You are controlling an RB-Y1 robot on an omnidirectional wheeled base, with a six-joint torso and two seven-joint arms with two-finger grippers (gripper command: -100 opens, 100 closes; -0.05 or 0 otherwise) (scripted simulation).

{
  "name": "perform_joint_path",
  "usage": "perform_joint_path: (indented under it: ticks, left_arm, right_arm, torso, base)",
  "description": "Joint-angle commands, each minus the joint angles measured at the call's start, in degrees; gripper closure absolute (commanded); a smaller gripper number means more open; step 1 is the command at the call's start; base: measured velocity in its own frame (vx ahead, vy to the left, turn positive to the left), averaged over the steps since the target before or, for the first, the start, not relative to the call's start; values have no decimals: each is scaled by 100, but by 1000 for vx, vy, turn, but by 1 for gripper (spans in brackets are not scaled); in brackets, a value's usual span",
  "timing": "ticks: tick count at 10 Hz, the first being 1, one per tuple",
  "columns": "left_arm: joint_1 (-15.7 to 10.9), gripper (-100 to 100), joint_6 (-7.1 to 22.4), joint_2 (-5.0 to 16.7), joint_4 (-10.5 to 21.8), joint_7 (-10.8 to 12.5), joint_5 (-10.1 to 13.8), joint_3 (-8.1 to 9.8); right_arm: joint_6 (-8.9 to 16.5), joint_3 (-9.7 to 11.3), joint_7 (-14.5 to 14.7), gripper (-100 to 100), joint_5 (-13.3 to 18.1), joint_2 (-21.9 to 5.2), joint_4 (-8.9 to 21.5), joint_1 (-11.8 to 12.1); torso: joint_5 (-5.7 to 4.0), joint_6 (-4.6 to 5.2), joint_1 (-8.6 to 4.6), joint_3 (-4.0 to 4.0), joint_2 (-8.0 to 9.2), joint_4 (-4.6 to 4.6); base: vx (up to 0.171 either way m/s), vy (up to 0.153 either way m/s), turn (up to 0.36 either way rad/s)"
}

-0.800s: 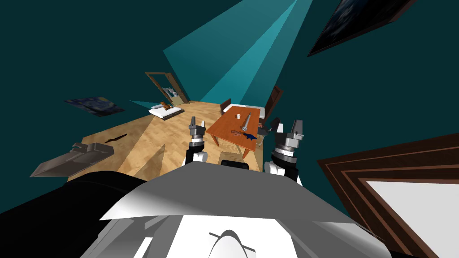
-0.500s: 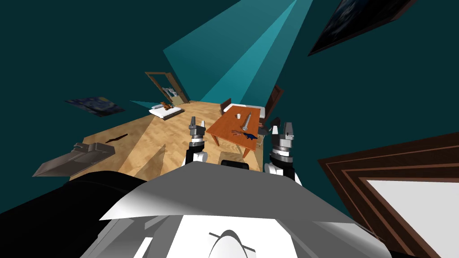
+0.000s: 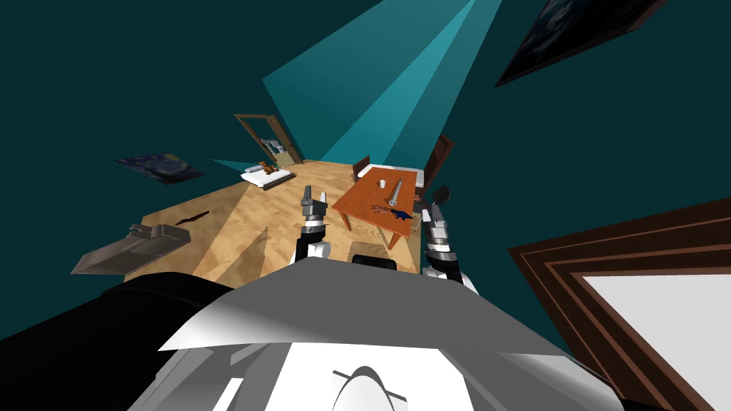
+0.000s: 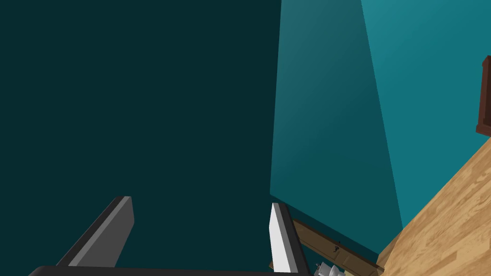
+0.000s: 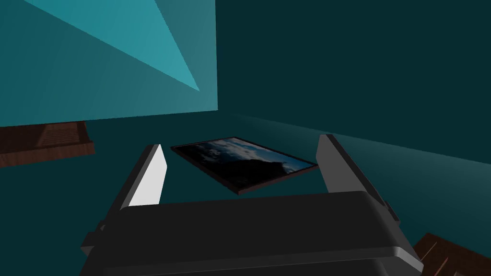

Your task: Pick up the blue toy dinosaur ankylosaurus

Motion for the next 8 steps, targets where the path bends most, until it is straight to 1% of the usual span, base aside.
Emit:
perform_joint_path:
  ticks: [1,2,3,4,5,6,7,8]
  left_arm:
    - [0,0,0,0,0,0,0,0]
    - [0,0,0,0,0,0,0,0]
    - [0,0,0,0,0,0,0,0]
    - [0,0,0,0,0,0,0,0]
    - [0,0,0,0,0,0,0,0]
    - [0,0,0,0,0,0,0,0]
    - [1,0,0,0,0,0,0,0]
    - [0,0,0,0,0,0,0,0]
  right_arm:
    - [7,165,81,-100,157,-286,286,-27]
    - [7,165,81,-100,157,-323,359,-27]
    - [-2,276,131,-100,266,-539,604,-35]
    - [-2,276,131,-100,266,-566,617,-35]
    - [-14,392,185,-100,383,-789,845,-51]
    - [-14,392,185,-100,383,-822,903,-51]
    - [-28,515,243,-100,507,-1041,1149,-73]
    - [-28,515,243,-100,507,-1089,1215,-73]
  torso:
    - [0,0,0,0,0,0]
    - [2,0,11,1,1,0]
    - [1,1,2,-1,-2,0]
    - [0,0,-3,0,-1,0]
    - [-1,1,-5,-3,-6,-1]
    - [1,0,3,-4,-6,-1]
    - [1,1,2,-5,-9,-1]
    - [1,0,4,-4,-7,-2]
  base:
    - [-74,88,72]
    - [-63,57,14]
    - [-68,45,53]
    - [-51,42,30]
    - [-54,71,64]
    - [-43,63,36]
    - [-51,71,87]
    - [-41,59,39]
